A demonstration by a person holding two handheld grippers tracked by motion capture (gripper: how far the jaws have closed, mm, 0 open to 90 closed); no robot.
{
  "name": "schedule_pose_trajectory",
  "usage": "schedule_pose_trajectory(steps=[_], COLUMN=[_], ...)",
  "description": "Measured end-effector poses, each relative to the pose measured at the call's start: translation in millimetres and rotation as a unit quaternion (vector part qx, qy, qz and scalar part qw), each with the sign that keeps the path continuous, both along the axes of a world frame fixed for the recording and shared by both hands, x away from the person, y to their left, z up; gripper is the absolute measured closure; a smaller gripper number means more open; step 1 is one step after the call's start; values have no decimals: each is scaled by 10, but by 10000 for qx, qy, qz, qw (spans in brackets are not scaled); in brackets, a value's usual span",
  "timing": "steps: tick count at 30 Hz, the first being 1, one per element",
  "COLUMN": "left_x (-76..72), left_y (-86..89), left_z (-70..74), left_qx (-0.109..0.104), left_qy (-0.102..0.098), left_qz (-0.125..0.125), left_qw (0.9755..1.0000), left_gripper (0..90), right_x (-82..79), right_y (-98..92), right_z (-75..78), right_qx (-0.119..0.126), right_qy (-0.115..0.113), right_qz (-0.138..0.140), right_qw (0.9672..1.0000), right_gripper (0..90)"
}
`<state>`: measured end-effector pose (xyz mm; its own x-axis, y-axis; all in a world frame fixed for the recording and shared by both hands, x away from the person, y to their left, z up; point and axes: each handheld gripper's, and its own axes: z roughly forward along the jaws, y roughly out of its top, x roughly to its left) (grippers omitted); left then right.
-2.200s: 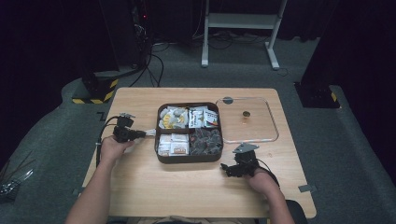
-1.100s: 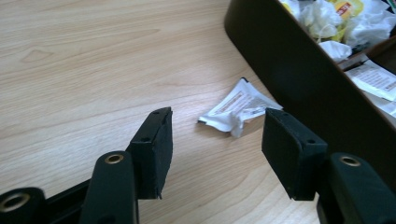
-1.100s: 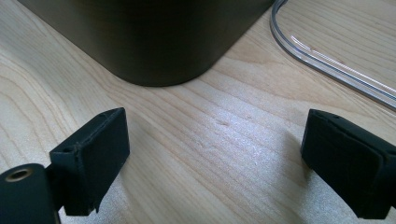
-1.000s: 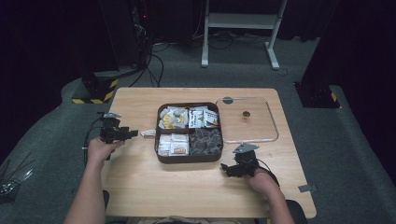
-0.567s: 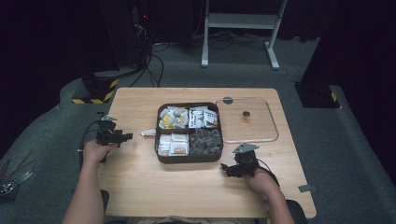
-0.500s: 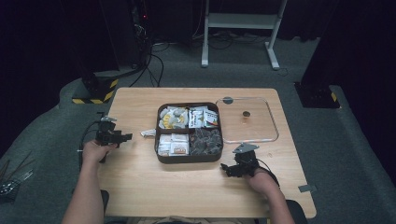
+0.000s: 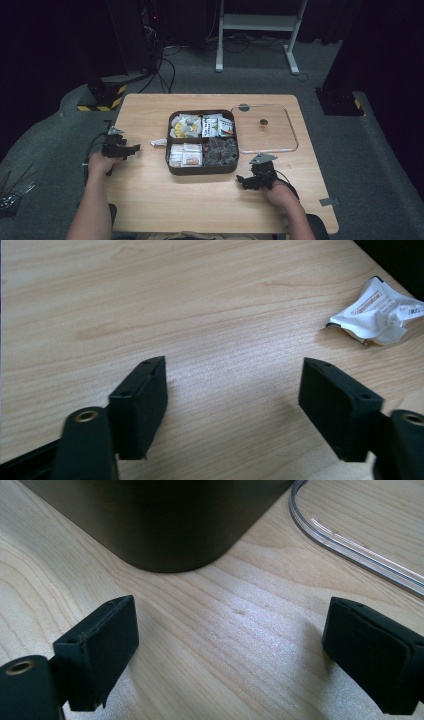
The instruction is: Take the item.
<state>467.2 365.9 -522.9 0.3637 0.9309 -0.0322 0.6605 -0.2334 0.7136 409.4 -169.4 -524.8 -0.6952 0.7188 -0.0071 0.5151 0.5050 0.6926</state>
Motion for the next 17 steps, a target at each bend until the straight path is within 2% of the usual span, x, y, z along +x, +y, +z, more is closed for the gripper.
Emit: schedule_pose_trajectory(steps=[4,5,8,10,14,17], left_x=[-24,-26,-23,-15,2,3], left_y=[-10,-16,-32,-44,-65,-69], left_z=[-40,-51,-61,-61,-63,-63], left_qx=[-22,59,90,105,143,147], left_qy=[-146,-208,-228,-216,-137,-121], left_qz=[-61,-72,-46,24,416,489], left_qw=[9999,9997,9997,9997,9989,9986], left_gripper=[218,200,180,170,112,102], right_x=[0,0,0,0,0,0], right_y=[0,0,0,0,0,0], right_z=[0,0,0,0,0,0], right_qx=[0,0,0,-1,-1,0], right_qy=[-1,-1,0,0,2,3], right_qz=[0,0,0,0,-2,-3], right_qw=[10000,10000,10000,10000,10000,10000], right_gripper=[78,78,78,78,78,78])
